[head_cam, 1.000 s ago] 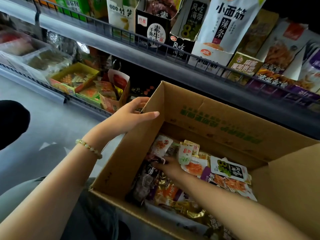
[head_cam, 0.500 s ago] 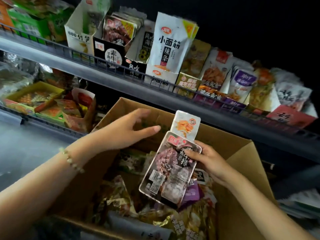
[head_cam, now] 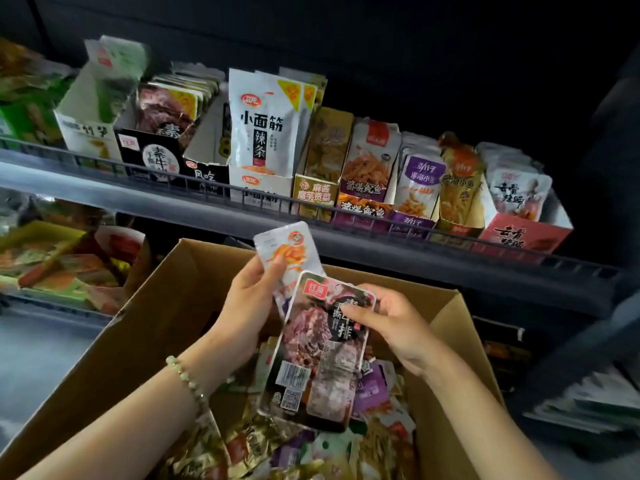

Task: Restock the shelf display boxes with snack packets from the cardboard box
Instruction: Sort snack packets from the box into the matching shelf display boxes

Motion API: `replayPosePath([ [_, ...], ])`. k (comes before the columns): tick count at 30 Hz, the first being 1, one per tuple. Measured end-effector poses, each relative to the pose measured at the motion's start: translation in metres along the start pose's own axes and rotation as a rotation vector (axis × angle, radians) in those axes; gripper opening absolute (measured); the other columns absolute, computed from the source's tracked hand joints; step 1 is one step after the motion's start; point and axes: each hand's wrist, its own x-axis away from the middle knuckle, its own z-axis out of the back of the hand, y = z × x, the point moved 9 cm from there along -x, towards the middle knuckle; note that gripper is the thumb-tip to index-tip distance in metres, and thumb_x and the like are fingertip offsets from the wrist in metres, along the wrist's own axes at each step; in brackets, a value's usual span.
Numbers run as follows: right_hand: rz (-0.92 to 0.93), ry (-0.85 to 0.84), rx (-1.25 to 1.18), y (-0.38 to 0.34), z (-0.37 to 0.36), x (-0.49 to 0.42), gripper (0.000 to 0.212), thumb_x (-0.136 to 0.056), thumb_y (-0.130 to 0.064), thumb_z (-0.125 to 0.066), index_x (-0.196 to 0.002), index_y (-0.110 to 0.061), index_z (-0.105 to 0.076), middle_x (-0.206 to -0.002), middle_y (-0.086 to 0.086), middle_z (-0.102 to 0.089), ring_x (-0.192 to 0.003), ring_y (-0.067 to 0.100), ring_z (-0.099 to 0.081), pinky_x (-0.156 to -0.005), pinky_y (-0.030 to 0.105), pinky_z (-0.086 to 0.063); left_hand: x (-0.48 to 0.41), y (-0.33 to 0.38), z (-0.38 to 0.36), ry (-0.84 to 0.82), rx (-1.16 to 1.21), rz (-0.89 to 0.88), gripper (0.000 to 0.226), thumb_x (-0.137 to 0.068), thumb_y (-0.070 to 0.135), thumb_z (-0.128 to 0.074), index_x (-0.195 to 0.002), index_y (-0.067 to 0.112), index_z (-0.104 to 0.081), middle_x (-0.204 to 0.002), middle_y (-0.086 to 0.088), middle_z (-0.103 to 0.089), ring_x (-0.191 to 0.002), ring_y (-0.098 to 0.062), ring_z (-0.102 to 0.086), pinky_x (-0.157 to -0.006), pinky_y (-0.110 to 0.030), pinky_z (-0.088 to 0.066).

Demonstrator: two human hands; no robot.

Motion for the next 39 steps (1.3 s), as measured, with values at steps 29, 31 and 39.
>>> replayPosePath([
  [29, 0.109, 0.325, -0.111, -0.006, -0.005, 0.009, 0.044, -0.070, -0.037, -0.075, -0.108, -0.019, -0.062, -0.099, -0.001, -0.074, -0.089, 0.017, -0.072, -0.075, 0.034, -0.059, 0.032, -0.032, -0.027, -0.228, -0.011, 0.246, 0.024, -0.081, 0.019, -0.067, -0.104, 0.011, -0.065, -0.094, -0.011, -0.075, -0.083, -0.025, -0.073, -0.064, -0.033, -0.058],
  [31, 0.089, 0.387, -0.174, -0.001, 0.012, 0.009, 0.035, -0.077, -0.032, -0.072, -0.107, -0.017, -0.061, -0.098, 0.002, -0.074, -0.085, 0.019, -0.073, -0.069, 0.034, -0.059, 0.026, -0.026, -0.017, -0.168, 0.021, 0.206, 0.030, -0.086, 0.030, -0.061, -0.109, 0.012, -0.064, -0.099, -0.010, -0.075, -0.089, -0.026, -0.073, -0.073, -0.037, -0.058],
  [39, 0.184, 0.343, 0.211, -0.014, 0.008, 0.012, 0.026, -0.095, -0.034, -0.049, -0.121, -0.036, -0.050, -0.112, -0.013, -0.065, -0.096, -0.011, -0.061, -0.076, 0.011, -0.051, 0.024, -0.024, -0.026, -0.187, -0.105, 0.088, 0.024, -0.097, 0.029, -0.044, -0.111, 0.017, -0.060, -0.091, 0.001, -0.076, -0.085, -0.016, -0.073, -0.073, -0.030, -0.059],
])
